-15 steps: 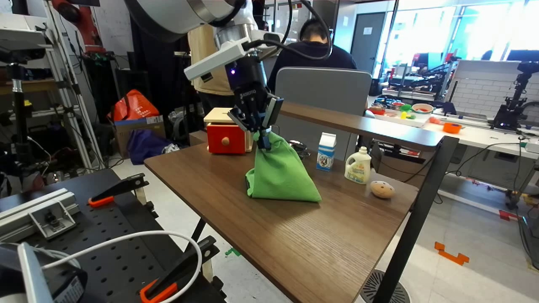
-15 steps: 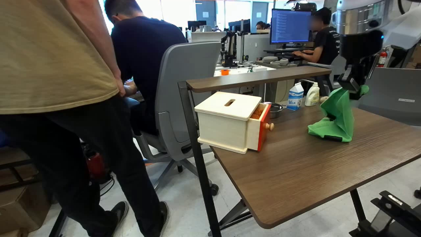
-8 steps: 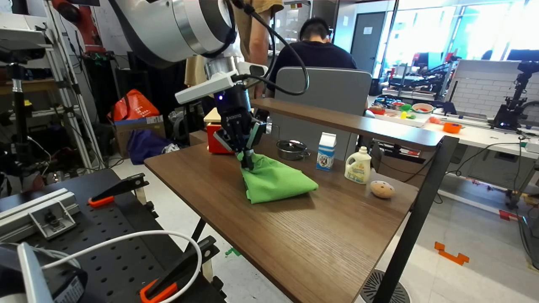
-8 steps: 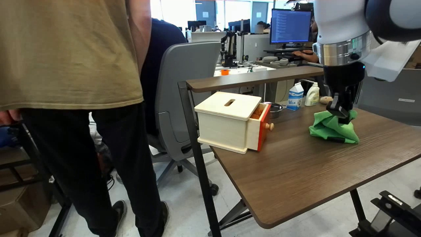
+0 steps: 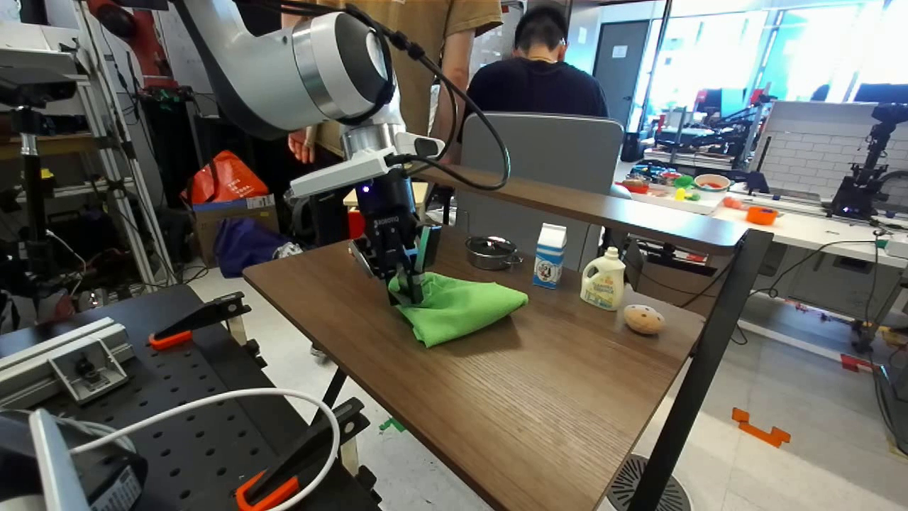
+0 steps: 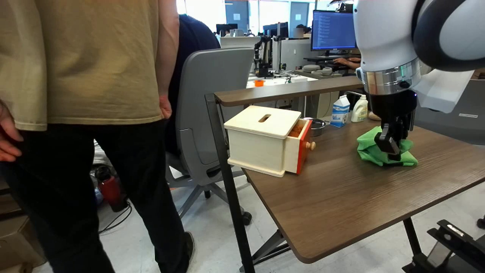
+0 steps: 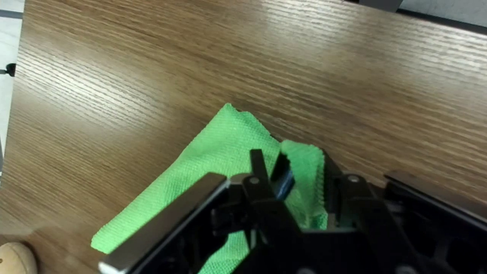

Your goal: Fold the green cloth

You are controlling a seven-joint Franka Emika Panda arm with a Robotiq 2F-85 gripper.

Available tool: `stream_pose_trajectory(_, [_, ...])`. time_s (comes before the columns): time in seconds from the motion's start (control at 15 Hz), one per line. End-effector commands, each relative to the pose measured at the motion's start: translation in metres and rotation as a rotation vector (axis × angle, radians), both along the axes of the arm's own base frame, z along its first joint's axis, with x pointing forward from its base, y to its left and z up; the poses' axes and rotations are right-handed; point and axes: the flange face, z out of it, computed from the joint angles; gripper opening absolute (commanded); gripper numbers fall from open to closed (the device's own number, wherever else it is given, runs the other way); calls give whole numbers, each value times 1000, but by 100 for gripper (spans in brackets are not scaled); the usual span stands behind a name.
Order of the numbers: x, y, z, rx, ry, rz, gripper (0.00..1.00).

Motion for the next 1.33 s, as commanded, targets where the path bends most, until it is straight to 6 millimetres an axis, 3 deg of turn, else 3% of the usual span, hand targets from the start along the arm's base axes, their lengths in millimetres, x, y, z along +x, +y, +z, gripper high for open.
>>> stream_pose_trajectory(0.0, [8, 1, 14, -23, -5, 20, 67])
stream_pose_trajectory(0.27, [19, 0, 40, 6, -56, 3, 97])
stream_pose_trajectory(0.33, [22, -2, 47, 9, -73, -2, 100])
stream_pose_trajectory(0.87, [29, -22, 102, 64, -180, -67, 100])
stream_pose_trajectory(1.27, [-3, -26, 130, 264, -203, -154, 100])
